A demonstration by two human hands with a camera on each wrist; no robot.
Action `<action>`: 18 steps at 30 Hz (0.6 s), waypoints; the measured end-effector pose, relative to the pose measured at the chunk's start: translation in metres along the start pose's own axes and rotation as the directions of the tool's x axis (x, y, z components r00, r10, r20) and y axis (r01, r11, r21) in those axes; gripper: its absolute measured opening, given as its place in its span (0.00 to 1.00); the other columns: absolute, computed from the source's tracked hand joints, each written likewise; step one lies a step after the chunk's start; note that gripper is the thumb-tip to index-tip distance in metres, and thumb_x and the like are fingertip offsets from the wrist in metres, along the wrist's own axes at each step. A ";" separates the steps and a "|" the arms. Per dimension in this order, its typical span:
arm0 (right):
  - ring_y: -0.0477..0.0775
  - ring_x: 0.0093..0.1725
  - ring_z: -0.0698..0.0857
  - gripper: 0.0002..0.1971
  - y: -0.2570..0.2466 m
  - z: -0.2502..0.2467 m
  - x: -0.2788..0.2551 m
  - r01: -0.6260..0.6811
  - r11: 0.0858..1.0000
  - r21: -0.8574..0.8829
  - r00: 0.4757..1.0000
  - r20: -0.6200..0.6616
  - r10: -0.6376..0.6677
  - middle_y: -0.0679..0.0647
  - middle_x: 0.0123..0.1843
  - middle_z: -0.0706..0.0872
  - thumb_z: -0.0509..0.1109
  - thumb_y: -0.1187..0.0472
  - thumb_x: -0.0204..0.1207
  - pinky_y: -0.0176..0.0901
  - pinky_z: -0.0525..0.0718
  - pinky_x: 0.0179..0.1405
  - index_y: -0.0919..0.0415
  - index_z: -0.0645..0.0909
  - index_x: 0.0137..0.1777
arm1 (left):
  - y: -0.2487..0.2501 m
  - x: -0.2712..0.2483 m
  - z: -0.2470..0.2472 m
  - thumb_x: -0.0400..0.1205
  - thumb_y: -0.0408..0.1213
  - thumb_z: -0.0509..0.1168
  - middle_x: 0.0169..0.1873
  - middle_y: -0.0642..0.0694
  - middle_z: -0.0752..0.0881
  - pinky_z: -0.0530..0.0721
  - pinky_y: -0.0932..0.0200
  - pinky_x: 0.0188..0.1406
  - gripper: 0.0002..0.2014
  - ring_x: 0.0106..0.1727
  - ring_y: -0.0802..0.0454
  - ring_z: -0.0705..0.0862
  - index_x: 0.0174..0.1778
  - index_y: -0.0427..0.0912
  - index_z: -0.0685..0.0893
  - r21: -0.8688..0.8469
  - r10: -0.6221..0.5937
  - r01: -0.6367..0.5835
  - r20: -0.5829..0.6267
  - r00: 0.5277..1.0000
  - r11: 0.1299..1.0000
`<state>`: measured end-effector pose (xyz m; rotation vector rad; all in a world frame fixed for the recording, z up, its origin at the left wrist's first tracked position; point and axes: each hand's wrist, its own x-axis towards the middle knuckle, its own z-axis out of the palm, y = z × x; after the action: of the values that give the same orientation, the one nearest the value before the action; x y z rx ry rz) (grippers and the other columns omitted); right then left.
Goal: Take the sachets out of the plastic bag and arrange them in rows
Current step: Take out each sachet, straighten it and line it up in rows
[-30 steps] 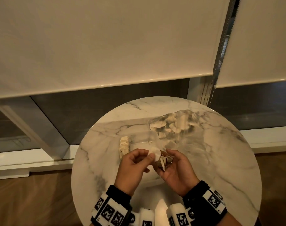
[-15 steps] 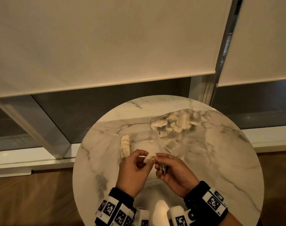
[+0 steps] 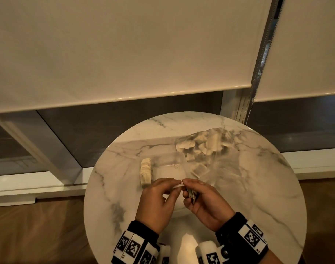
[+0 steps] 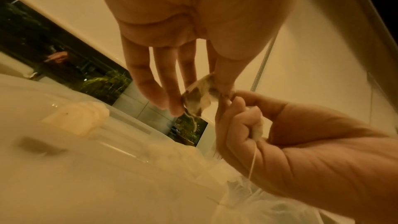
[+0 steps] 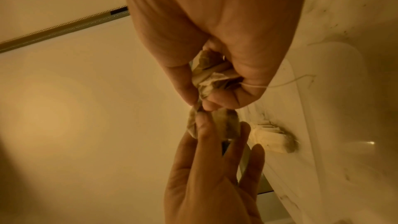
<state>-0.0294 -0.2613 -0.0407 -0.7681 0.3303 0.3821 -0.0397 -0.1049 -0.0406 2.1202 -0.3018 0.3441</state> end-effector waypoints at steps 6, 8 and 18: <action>0.51 0.35 0.85 0.04 0.000 -0.004 0.004 -0.013 1.000 0.021 0.999 -0.051 0.014 0.63 0.44 0.88 0.73 0.69 0.77 0.38 0.83 0.28 0.67 0.84 0.51 | -0.021 0.011 -0.018 0.79 0.42 0.75 0.42 0.58 0.87 0.80 0.69 0.41 0.05 0.42 0.63 0.84 0.42 0.59 0.92 -0.020 -0.194 0.193 -0.083 0.977 0.981; 0.51 0.36 0.86 0.05 0.002 -0.007 0.005 -0.025 1.000 0.014 0.998 -0.050 0.025 0.63 0.44 0.88 0.74 0.68 0.77 0.38 0.84 0.29 0.66 0.83 0.51 | -0.028 0.018 -0.034 0.79 0.40 0.75 0.37 0.56 0.89 0.80 0.70 0.38 0.05 0.36 0.62 0.84 0.42 0.57 0.91 -0.021 -0.242 0.241 -0.070 0.968 0.970; 0.51 0.37 0.86 0.09 0.006 -0.010 0.008 -0.026 1.000 -0.008 0.997 -0.070 0.025 0.62 0.44 0.89 0.74 0.67 0.77 0.39 0.85 0.31 0.67 0.83 0.56 | -0.077 0.055 -0.069 0.77 0.46 0.77 0.34 0.61 0.90 0.83 0.65 0.42 0.02 0.38 0.66 0.86 0.39 0.56 0.91 0.285 -0.393 0.376 0.004 0.919 0.882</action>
<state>-0.0261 -0.2628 -0.0543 -0.7873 0.4044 0.3816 0.0294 -0.0103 -0.0439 2.4084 0.1484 0.0875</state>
